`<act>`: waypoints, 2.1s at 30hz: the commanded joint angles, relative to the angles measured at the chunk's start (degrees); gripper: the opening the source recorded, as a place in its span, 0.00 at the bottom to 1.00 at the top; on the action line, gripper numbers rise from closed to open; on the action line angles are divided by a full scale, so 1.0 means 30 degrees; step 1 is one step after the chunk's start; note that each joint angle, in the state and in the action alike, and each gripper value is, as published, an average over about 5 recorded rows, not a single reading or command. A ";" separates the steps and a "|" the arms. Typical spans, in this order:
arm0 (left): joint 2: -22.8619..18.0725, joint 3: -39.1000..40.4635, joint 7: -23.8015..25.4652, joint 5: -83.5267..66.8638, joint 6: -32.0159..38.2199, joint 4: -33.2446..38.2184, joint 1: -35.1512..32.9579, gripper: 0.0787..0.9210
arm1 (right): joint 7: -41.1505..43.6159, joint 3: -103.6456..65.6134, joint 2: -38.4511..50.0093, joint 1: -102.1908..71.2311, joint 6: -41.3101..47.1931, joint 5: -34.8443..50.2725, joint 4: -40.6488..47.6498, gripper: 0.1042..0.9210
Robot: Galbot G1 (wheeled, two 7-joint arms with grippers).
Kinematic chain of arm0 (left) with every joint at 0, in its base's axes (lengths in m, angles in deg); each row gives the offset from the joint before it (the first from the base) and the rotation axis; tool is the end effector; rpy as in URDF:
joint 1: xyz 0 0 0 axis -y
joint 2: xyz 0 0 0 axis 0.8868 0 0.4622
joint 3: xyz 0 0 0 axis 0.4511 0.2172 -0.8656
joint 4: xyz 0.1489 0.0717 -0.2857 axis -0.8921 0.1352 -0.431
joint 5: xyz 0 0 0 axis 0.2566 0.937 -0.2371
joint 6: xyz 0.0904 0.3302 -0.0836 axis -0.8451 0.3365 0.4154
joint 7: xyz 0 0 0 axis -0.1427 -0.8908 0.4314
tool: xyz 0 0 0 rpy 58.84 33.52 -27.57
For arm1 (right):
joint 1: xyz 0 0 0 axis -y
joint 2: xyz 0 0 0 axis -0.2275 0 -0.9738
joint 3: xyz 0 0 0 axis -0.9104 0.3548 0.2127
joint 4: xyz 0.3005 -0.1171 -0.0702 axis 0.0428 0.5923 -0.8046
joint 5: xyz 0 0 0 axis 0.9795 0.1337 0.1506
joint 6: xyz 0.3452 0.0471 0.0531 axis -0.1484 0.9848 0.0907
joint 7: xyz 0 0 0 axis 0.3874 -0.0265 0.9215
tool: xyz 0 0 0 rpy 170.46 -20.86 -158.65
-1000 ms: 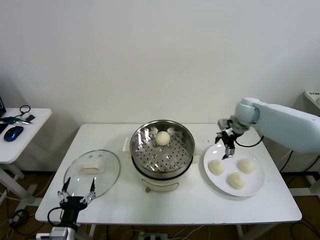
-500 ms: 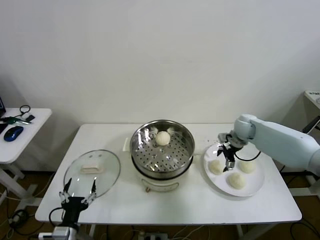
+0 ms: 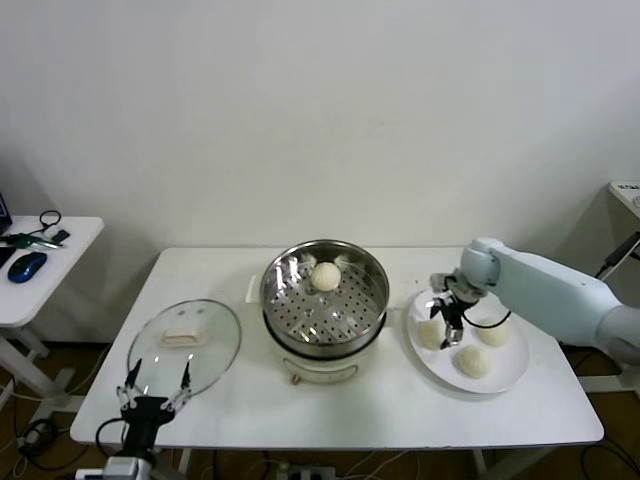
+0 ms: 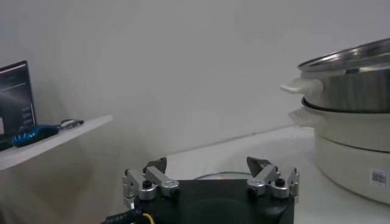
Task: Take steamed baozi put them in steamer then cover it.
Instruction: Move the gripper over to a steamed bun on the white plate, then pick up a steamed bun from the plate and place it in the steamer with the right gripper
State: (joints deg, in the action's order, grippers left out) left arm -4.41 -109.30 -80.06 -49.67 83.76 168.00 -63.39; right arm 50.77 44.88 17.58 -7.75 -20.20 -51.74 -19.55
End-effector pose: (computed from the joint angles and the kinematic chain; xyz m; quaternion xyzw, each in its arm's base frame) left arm 0.1464 0.0945 -0.3529 0.0477 -0.9878 -0.1285 0.0738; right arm 0.5460 -0.1036 -0.2386 0.5280 -0.5196 0.5022 0.4461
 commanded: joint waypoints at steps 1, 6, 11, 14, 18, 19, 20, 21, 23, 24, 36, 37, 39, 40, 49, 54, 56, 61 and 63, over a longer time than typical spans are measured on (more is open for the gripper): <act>-0.0006 0.0021 0.0001 0.0047 -0.0003 -0.0014 0.0027 0.88 | 0.0006 -0.0264 -0.0197 -0.0346 -0.0001 -0.0125 0.0375 0.84; 0.0007 0.0016 0.0002 0.0047 -0.0003 -0.0019 0.0039 0.88 | 0.0068 -0.0176 -0.0192 -0.0226 -0.0070 -0.0119 0.0433 0.76; 0.0007 0.0012 0.0001 0.0035 0.0027 -0.0035 0.0015 0.88 | 0.0109 -0.0127 -0.0092 -0.0083 -0.0111 -0.0067 0.0408 0.73; 0.0006 -0.0002 -0.0002 0.0027 0.0058 -0.0009 -0.0035 0.88 | 0.0102 -0.0089 0.0132 0.0188 -0.0073 0.0193 0.0140 0.72; 0.0050 -0.0001 0.0011 0.0034 0.0086 0.0072 -0.0163 0.88 | 0.0092 0.0536 0.0720 0.1491 -0.0025 0.0985 -0.0487 0.72; 0.0057 0.0016 0.0019 0.0050 0.0090 0.0091 -0.0192 0.88 | 0.0089 0.0825 0.0887 0.2012 -0.0025 0.1248 -0.0655 0.72; 0.0059 0.0050 0.0025 0.0066 0.0095 0.0107 -0.0216 0.88 | 0.0091 0.1186 0.1060 0.2587 -0.0013 0.1590 -0.0851 0.72; 0.0054 0.0085 0.0030 0.0081 0.0099 0.0116 -0.0232 0.88 | 0.0094 0.1548 0.1226 0.3169 0.0015 0.1990 -0.1052 0.72; 0.0022 0.0178 0.0032 0.0124 0.0119 0.0132 -0.0238 0.88 | 0.0124 0.2462 0.1523 0.4563 0.0112 0.3042 -0.1509 0.72; 0.0002 0.0224 0.0034 0.0143 0.0124 0.0148 -0.0236 0.88 | 0.0152 0.2930 0.1615 0.5292 0.0152 0.3542 -0.1699 0.72; 0.0063 0.0449 0.0068 0.0260 -0.0176 0.0667 -0.0160 0.88 | 0.0154 0.6769 -0.0338 1.2723 0.0731 0.8896 -0.2771 0.72; 0.0052 0.0496 0.0063 0.0269 -0.0191 0.0694 -0.0165 0.88 | 0.0113 0.6872 -0.0652 1.2959 0.0841 0.9113 -0.2875 0.72; 0.0028 0.0574 0.0063 0.0304 -0.0190 0.0726 -0.0177 0.88 | -0.0072 0.6967 -0.1321 1.3218 0.1138 0.9583 -0.3181 0.72; 0.0012 0.0599 0.0065 0.0326 -0.0172 0.0728 -0.0184 0.88 | -0.0204 0.6965 -0.1629 1.3246 0.1312 0.9854 -0.3352 0.72; -0.0167 0.0639 0.0046 0.0337 0.0041 0.0728 -0.0275 0.88 | -0.1746 0.6413 -0.4693 1.2176 0.2781 1.1913 -0.4076 0.72; -0.0222 0.0730 0.0057 0.0277 0.0045 0.0841 -0.0339 0.88 | -0.2484 0.6360 -0.6436 1.1035 0.3142 1.1832 -0.4071 0.72; -0.0235 0.0715 0.0077 0.0182 0.0019 0.0887 -0.0328 0.88 | -0.2816 0.6322 -0.7001 1.0468 0.3321 1.1813 -0.4099 0.72; -0.0143 0.0622 0.0040 0.0061 0.0011 0.0876 -0.0273 0.88 | -0.3144 0.6491 -0.8204 0.9440 0.3473 1.1554 -0.3655 0.72; -0.0109 0.0586 0.0030 -0.0052 0.0013 0.0876 -0.0276 0.88 | -0.3187 0.6605 -0.8601 0.9180 0.3479 1.1505 -0.3409 0.72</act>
State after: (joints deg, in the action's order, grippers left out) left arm -4.82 -107.56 -80.03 -49.43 83.85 170.58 -64.18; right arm 42.90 64.28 -2.45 22.11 -10.85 -18.64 -29.98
